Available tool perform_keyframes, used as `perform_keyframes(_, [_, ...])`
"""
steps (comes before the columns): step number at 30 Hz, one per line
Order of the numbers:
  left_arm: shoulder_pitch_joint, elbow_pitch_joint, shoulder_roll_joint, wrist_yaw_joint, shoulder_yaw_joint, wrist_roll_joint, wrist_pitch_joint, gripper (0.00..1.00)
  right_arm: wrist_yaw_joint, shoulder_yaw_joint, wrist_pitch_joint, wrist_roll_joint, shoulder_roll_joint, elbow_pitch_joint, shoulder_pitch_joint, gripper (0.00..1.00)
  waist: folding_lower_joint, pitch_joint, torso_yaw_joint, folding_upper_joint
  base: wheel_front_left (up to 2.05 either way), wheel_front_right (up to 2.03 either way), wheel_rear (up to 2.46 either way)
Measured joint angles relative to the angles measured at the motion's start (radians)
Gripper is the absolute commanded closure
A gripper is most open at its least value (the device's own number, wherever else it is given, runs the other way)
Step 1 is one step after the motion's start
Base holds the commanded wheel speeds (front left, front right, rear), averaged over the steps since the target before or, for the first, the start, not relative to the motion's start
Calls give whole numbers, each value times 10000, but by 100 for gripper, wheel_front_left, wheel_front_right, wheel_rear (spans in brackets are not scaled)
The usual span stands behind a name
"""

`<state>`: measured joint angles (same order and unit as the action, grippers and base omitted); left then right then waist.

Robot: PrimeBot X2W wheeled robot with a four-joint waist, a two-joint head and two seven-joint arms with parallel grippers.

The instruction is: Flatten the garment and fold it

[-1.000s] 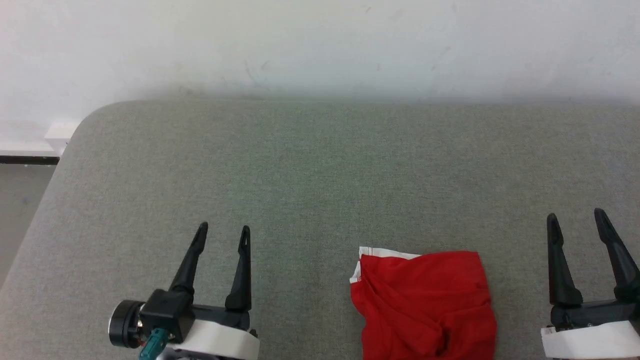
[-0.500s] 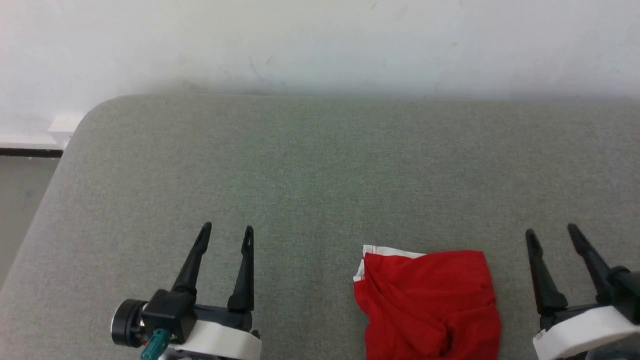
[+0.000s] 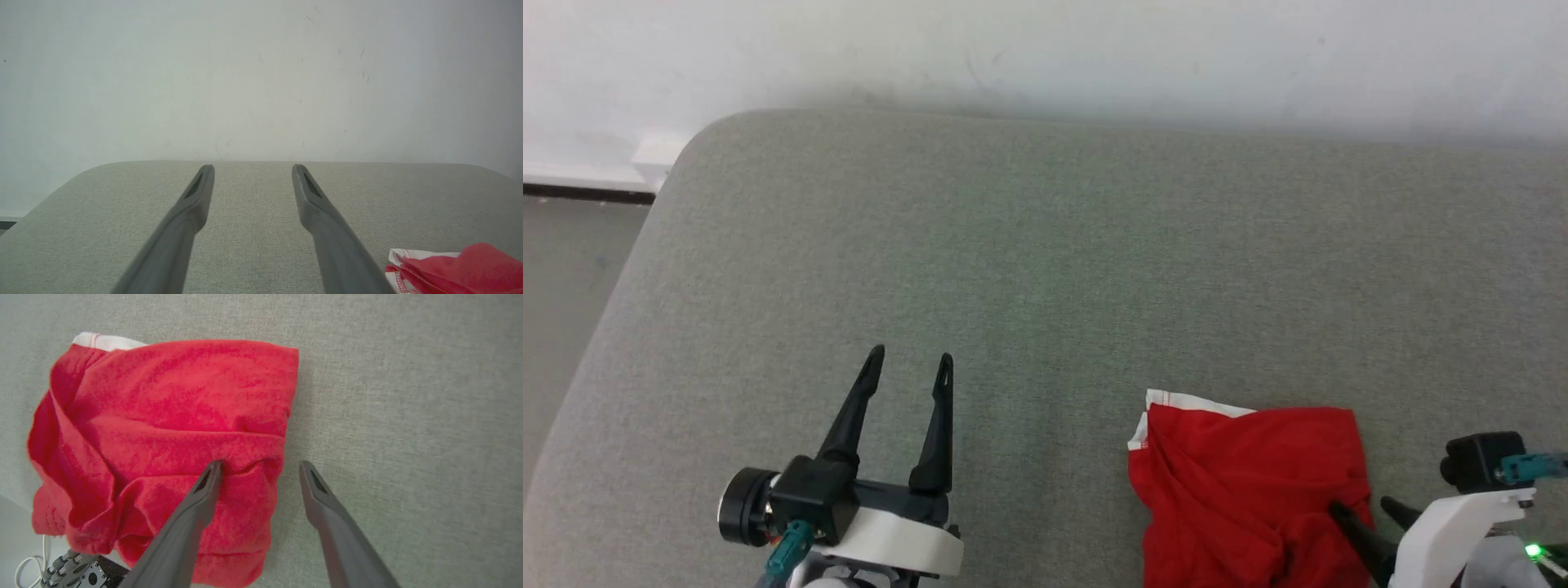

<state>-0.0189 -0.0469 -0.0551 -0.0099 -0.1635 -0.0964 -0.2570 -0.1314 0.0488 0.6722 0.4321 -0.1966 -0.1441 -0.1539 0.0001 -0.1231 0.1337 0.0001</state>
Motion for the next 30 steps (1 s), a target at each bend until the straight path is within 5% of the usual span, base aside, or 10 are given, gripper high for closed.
perform_keyframes(9, [71,33,4,2,-17,0,0,0,0,-523,96,17,213,1567,745,0,0,-284,442,0,0,0,0])
perform_keyframes(10, [72,36,4,4,-21,0,0,0,0,-625,75,17,173,1662,800,56,0,-302,465,0,0,0,0])
perform_keyframes(11, [72,36,4,6,-19,0,0,0,0,-767,19,-8,92,1728,852,100,0,-315,473,0,0,0,0])
perform_keyframes(18, [128,40,2,6,-182,0,0,0,-17,-1732,-968,-1195,-823,1822,1476,100,0,-307,87,-2,0,0,0])
perform_keyframes(30, [1306,50,33,-82,-1174,23,0,0,-17,-2997,-1641,-2355,-4546,1519,3371,100,0,-650,-1731,-2,0,0,0])
